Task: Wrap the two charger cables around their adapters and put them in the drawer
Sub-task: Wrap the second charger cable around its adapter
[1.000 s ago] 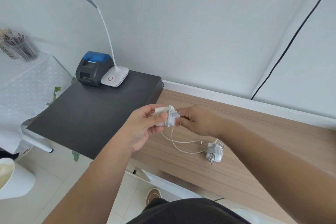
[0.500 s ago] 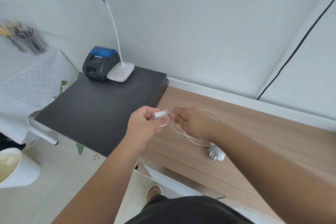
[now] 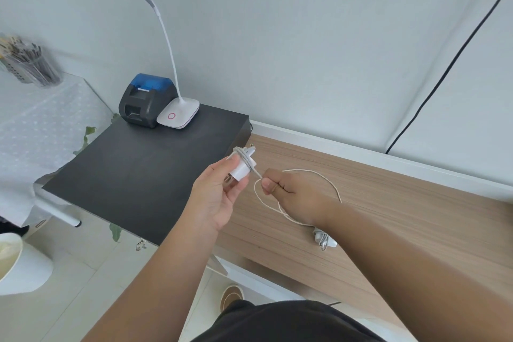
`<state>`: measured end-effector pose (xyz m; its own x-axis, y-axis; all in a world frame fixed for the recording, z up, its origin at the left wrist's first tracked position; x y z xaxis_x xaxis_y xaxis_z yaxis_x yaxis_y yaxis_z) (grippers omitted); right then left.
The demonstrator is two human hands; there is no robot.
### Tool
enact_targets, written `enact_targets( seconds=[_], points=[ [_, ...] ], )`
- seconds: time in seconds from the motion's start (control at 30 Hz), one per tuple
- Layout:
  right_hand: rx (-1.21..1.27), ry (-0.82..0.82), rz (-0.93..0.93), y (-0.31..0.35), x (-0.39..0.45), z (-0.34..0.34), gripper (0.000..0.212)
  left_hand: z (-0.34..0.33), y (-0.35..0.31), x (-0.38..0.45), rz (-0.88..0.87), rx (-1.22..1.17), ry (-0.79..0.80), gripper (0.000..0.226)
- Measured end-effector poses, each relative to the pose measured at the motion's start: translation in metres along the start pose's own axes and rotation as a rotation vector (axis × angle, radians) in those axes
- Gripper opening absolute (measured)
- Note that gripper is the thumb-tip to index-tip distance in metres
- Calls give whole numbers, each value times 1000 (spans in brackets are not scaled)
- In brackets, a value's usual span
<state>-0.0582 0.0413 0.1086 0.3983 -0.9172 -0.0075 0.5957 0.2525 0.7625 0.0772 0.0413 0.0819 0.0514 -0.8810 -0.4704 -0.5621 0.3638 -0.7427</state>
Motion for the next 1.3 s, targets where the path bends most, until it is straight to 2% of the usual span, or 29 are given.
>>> enact_targets(
  seconds=[0.2, 0.3, 0.4, 0.6, 0.73, 0.83, 0.9, 1.1, 1.2, 1.3],
  points=[
    [58, 37, -8, -5, 4, -1, 27, -12, 3, -5, 67, 22, 122, 20],
    [-37, 69, -19, -11, 11, 5, 23, -20, -1, -7, 22, 255, 251, 35],
    [-203, 117, -14, -17, 21, 8, 18, -19, -2, -8, -39, 534, 319, 32],
    [-382, 221, -63, -16, 29, 5, 25, -5, 4, -3, -154, 1087, 249, 31],
    [-463, 237, -48, 3, 17, -3, 27, 5, -8, 2, -274, 1262, 44, 27],
    [-433, 188, -51, 6, 11, -4, 28, 16, -14, 5, -261, 1005, -51, 23],
    [-324, 144, -65, 3, 9, -6, 28, 19, -9, 6, -205, 793, -52, 20],
    [-170, 46, -34, -1, 2, -7, 24, 22, 2, 8, -92, 406, -94, 22],
    [-133, 16, -36, -10, -1, -8, 25, 17, 4, 7, -38, 194, -80, 19],
    [-84, 22, -38, -17, -4, -14, 25, 11, 7, 5, 7, 65, -41, 27]
  ],
)
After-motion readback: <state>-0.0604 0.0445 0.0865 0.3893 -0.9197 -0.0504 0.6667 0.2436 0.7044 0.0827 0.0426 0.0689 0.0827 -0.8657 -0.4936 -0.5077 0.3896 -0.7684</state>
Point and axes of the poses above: each hand's wrist, its own x-axis towards the middle knuckle, its own z-axis out of the back of the hand, y = z × x, the point moved 10 cm from there along x, towards the middle knuckle
